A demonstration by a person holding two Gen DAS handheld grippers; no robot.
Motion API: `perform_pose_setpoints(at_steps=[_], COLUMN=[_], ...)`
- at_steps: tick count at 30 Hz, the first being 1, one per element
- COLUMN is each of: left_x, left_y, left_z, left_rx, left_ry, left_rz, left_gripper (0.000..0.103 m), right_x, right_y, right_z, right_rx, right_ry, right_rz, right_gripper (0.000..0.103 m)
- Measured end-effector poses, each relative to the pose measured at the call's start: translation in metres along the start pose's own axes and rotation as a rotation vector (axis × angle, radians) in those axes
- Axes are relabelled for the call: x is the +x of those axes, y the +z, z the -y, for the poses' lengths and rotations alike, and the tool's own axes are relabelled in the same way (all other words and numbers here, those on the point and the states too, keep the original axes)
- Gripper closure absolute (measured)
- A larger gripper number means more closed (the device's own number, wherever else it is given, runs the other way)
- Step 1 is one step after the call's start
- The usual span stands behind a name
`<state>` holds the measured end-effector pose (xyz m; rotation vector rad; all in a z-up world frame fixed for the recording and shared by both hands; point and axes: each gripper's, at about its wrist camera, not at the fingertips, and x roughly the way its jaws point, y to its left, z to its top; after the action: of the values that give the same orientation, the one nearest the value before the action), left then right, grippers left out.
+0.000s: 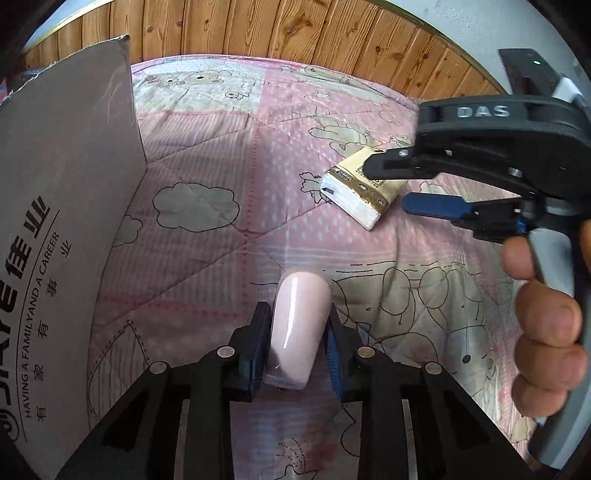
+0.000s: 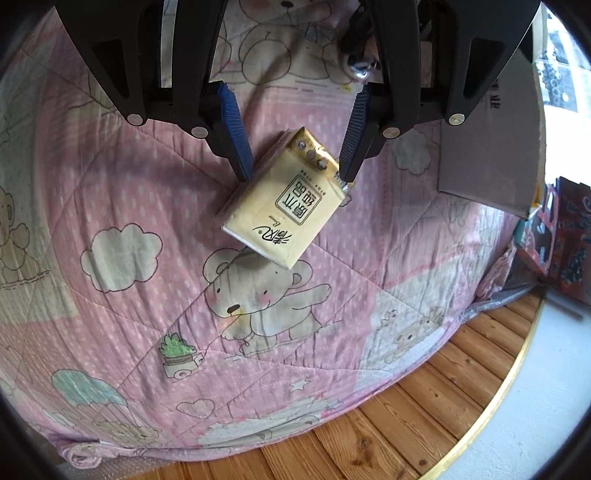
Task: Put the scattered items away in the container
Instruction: 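Grasp the tissue pack with the right tool while the left tool grasps the pink stapler, then lift and carry the tissue pack and stapler with both tools over the box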
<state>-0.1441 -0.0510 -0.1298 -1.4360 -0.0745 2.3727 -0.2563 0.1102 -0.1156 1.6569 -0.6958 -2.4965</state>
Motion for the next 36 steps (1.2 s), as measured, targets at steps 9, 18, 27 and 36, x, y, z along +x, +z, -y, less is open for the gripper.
perform_pose_setpoints(at_steps=[9,18,27,36], left_x=[0.000,-0.010,-0.049,-0.101], left_y=[0.001,-0.003,-0.016,-0.033], left_z=[0.003,0.000,-0.006,-0.005], left_rx=[0.005,0.018,-0.008,-0.005], left_ry=[0.019,0.008,-0.034,-0.090], left_rz=[-0.008,-0.007,0.024,0.067], left_gripper=[0.073,0.074,0.075,0.075], right_x=[0.021,-0.002,-0.056,-0.103], right_y=[0.017,0.006,-0.027,-0.088], right_z=[-0.017,-0.021,-0.012,-0.021], right_rx=[-0.114,-0.151,-0.095,-0.100], right_ry=[-0.032,-0.078,-0.089,-0.054], right_rz=[0.079,0.073,0.076,0.094], right_gripper=[0.050,0.079,0.079,0.079])
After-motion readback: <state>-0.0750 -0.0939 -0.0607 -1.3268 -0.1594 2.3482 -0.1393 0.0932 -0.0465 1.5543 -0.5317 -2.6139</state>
